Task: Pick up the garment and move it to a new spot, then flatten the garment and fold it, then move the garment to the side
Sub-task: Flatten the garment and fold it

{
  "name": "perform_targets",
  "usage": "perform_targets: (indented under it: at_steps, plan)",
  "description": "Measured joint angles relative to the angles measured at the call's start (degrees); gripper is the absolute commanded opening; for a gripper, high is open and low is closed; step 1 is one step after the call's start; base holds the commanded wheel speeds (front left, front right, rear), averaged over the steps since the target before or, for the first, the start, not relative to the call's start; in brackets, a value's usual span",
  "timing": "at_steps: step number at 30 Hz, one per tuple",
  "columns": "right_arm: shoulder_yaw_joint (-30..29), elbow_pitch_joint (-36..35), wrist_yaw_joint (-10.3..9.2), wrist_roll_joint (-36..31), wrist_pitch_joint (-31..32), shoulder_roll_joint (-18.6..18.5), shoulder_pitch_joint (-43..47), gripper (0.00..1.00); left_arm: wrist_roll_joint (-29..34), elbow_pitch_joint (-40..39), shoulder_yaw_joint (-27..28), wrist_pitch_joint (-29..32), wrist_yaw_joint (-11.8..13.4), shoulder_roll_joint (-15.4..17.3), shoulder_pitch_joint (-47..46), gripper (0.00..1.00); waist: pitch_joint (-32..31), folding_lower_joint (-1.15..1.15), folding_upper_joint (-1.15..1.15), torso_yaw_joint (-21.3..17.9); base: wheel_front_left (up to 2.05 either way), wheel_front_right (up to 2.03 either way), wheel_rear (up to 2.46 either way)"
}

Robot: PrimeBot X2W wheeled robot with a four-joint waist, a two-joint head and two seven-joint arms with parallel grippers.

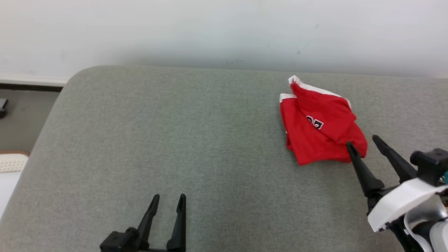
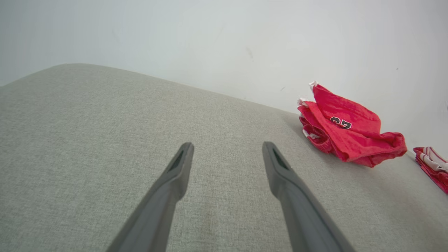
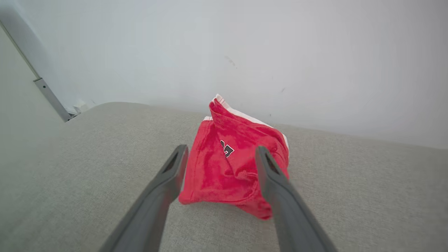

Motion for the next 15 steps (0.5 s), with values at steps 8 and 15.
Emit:
perform_targets:
  at_steps: [8,15]
  plan:
    - [-3.9,5.5,0.00,-6.4,-10.8,-3.5,3.1,1.00,0.8,-1.2,1.3,0.0,-0.4,0.0,1.3,1.00,-1.8,0.00,0.00,-2.3,0.00,0.00,0.00]
    - [-5.6,11.7,0.00,-6.8,-12.5,-5.2,-0.5,0.00,1.1,-1.5,0.6,0.0,-0.8,0.0,1.0,1.00,0.2,0.00,0.01,-1.5,0.00,0.00,0.00]
